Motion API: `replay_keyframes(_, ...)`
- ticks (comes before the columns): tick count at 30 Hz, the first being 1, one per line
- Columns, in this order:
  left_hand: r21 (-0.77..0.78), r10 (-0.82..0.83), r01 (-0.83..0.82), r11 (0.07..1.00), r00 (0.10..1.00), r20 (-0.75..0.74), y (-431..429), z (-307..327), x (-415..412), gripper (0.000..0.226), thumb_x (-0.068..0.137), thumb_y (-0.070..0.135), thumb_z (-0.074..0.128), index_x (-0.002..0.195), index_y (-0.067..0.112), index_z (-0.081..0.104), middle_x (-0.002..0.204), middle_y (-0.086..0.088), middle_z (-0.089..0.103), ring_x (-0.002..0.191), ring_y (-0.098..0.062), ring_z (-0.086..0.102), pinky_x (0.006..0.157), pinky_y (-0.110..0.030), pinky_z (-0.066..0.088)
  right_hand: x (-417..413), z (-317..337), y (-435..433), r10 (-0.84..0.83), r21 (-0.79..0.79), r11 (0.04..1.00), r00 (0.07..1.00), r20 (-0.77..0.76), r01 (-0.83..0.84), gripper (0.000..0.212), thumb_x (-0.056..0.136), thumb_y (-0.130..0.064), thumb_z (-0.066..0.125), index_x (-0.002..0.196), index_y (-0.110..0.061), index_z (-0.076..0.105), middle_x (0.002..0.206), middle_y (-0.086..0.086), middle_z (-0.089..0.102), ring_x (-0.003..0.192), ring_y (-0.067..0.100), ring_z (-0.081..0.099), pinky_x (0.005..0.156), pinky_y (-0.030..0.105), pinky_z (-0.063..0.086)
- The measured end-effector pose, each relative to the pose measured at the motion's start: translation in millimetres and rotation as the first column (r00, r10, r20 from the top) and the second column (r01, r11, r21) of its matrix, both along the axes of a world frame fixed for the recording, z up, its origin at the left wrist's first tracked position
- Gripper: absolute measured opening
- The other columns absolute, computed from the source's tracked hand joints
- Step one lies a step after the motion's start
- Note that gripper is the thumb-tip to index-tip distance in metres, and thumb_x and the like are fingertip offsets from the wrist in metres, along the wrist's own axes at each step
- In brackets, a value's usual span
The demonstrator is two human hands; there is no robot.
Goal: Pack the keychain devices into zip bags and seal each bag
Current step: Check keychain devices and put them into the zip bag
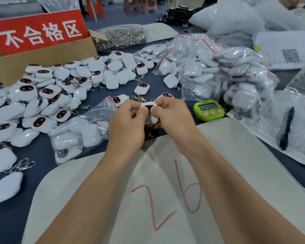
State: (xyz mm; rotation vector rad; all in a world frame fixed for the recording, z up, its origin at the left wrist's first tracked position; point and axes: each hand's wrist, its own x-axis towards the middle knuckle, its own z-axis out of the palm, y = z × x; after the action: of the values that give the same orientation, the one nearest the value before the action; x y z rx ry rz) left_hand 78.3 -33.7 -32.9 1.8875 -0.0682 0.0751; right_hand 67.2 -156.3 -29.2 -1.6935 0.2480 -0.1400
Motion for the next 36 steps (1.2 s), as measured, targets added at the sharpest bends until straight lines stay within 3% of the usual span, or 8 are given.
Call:
replay_keyframes(7, 0.002, 0.025, -0.025, 1.0, 1.0, 0.012, -0.5, 0.1, 0.9, 0.019, 0.085, 0.042, 0.058, 0.089, 0.027, 0.068, 0.074, 0.006, 0.076, 0.081, -0.021, 0.073, 0.082, -0.051, 0.058, -2.3, -0.7, 1.4, 0.03, 0.024, 0.999, 1.0, 0.008, -0.03, 0.017, 0.074, -0.015, 0.061, 0.086, -0.011, 0.072, 0.087, 0.018, 0.076, 0.08, 0.032, 0.07, 0.088, 0.062, 0.057)
replay_keyframes(10, -0.037, 0.021, -0.021, 0.999, 1.0, 0.004, -1.8, -0.8, 2.1, 0.015, 0.088, 0.04, 0.06, 0.092, 0.027, 0.068, 0.08, 0.006, 0.076, 0.083, -0.017, 0.073, 0.08, -0.043, 0.058, -3.9, -0.7, -0.8, 0.07, 0.046, 0.996, 0.997, 0.02, -0.071, 0.026, 0.069, -0.016, 0.066, 0.094, -0.013, 0.072, 0.084, 0.009, 0.078, 0.077, 0.02, 0.071, 0.078, 0.047, 0.058)
replay_keyframes(13, -0.035, 0.043, -0.042, 0.999, 0.999, 0.026, -0.9, -2.3, 3.6, 0.008, 0.095, 0.035, 0.065, 0.09, 0.029, 0.067, 0.076, 0.015, 0.074, 0.074, -0.006, 0.07, 0.064, -0.02, 0.048, -5.7, 0.2, -0.8, 0.114, 0.07, 0.991, 0.992, 0.055, -0.117, 0.027, 0.07, -0.011, 0.07, 0.097, -0.016, 0.071, 0.082, 0.004, 0.079, 0.068, 0.012, 0.069, 0.065, 0.028, 0.054)
replay_keyframes(15, -0.043, 0.044, -0.043, 0.998, 0.999, 0.032, -0.6, -3.0, 3.2, 0.008, 0.096, 0.033, 0.066, 0.091, 0.028, 0.068, 0.076, 0.014, 0.075, 0.072, -0.005, 0.07, 0.059, -0.015, 0.045, -5.2, 0.2, -0.7, 0.104, 0.1, 0.989, 0.993, 0.06, -0.11, 0.03, 0.068, -0.008, 0.07, 0.098, -0.013, 0.071, 0.081, 0.005, 0.079, 0.069, 0.014, 0.071, 0.063, 0.029, 0.056)
replay_keyframes(20, -0.027, 0.028, -0.026, 0.999, 0.997, 0.072, -1.3, -3.4, 1.3, 0.004, 0.097, 0.028, 0.065, 0.093, 0.026, 0.067, 0.077, 0.009, 0.076, 0.076, -0.013, 0.071, 0.069, -0.031, 0.052, -4.8, 1.7, -1.8, 0.078, 0.109, 0.99, 0.995, 0.067, -0.085, 0.032, 0.076, 0.012, 0.066, 0.101, -0.007, 0.072, 0.082, 0.011, 0.079, 0.07, 0.018, 0.072, 0.059, 0.025, 0.053)
replay_keyframes(29, -0.024, 0.041, -0.039, 0.999, 0.996, 0.085, -0.9, -1.8, 2.3, 0.005, 0.098, 0.03, 0.064, 0.095, 0.027, 0.066, 0.079, 0.014, 0.076, 0.08, -0.006, 0.072, 0.071, -0.026, 0.048, -7.4, 1.9, 0.8, 0.015, 0.036, 0.999, 0.994, 0.113, -0.019, 0.023, 0.08, -0.004, 0.07, 0.099, -0.018, 0.072, 0.082, 0.004, 0.079, 0.078, 0.023, 0.076, 0.076, 0.046, 0.058)
replay_keyframes(33, -0.027, 0.112, -0.11, 0.994, 0.989, 0.101, -1.8, -0.4, 0.5, 0.016, 0.095, 0.04, 0.068, 0.086, 0.027, 0.065, 0.073, 0.011, 0.074, 0.074, -0.011, 0.072, 0.067, -0.026, 0.051, -6.8, 0.3, 2.8, -0.103, -0.071, 0.99, 0.97, 0.223, 0.121, 0.025, 0.084, -0.008, 0.072, 0.09, -0.027, 0.056, 0.087, -0.002, 0.077, 0.07, 0.021, 0.072, 0.069, 0.04, 0.055)
replay_keyframes(36, -0.009, 0.148, -0.148, 0.989, 0.98, 0.135, -1.1, -0.3, -0.2, 0.019, 0.093, 0.041, 0.07, 0.081, 0.026, 0.066, 0.067, 0.012, 0.072, 0.064, -0.003, 0.066, 0.057, -0.014, 0.042, -6.6, -1.0, 3.4, -0.013, -0.224, 0.971, 0.955, 0.298, 0.083, 0.023, 0.085, -0.012, 0.07, 0.094, -0.026, 0.054, 0.082, -0.009, 0.073, 0.06, 0.012, 0.06, 0.061, 0.027, 0.047)
